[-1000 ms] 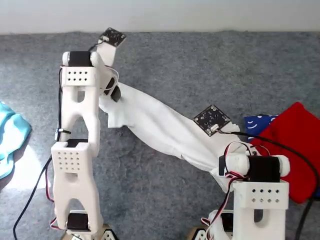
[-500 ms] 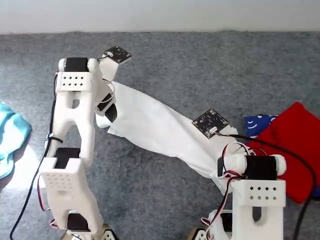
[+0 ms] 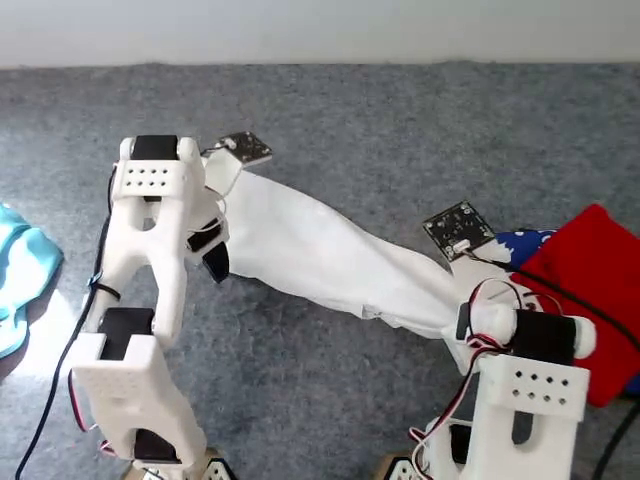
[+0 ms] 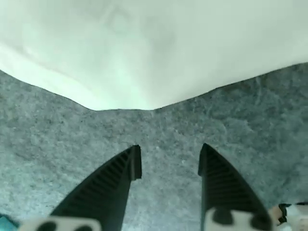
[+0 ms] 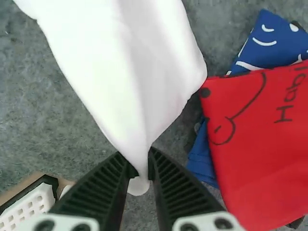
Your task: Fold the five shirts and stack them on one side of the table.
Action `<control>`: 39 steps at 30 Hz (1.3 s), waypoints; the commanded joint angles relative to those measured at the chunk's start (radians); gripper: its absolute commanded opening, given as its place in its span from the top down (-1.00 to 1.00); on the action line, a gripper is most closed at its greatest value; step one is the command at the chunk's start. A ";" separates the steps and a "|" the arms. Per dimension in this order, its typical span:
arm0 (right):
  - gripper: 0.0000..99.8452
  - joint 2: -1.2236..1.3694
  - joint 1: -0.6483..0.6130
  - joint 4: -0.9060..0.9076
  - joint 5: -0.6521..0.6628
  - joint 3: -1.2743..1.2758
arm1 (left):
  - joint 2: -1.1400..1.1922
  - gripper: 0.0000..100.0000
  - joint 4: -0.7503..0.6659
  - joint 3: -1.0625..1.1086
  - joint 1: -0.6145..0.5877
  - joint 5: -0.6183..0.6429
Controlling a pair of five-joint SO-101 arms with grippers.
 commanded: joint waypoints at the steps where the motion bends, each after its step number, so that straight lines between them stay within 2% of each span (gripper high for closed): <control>1: 0.98 -0.001 0.018 0.002 -0.005 -0.003 | 0.028 0.61 -0.044 0.001 0.011 -0.011; 5: 0.98 -0.001 0.018 0.001 -0.006 -0.003 | 0.110 0.61 -0.087 -0.001 0.041 -0.011; 11: 0.98 -0.001 0.018 0.002 -0.011 -0.003 | 0.178 0.60 -0.068 -0.033 0.103 -0.031; 20: 0.98 -0.001 0.018 0.004 -0.011 -0.003 | 0.193 0.60 -0.196 -0.035 0.087 -0.031; 26: 0.98 -0.001 0.018 0.004 -0.011 -0.003 | 0.204 0.60 -0.164 -0.133 0.083 -0.031; 39: 0.98 -0.001 0.021 0.004 -0.011 -0.003 | 0.296 0.60 -0.199 -0.162 0.075 -0.031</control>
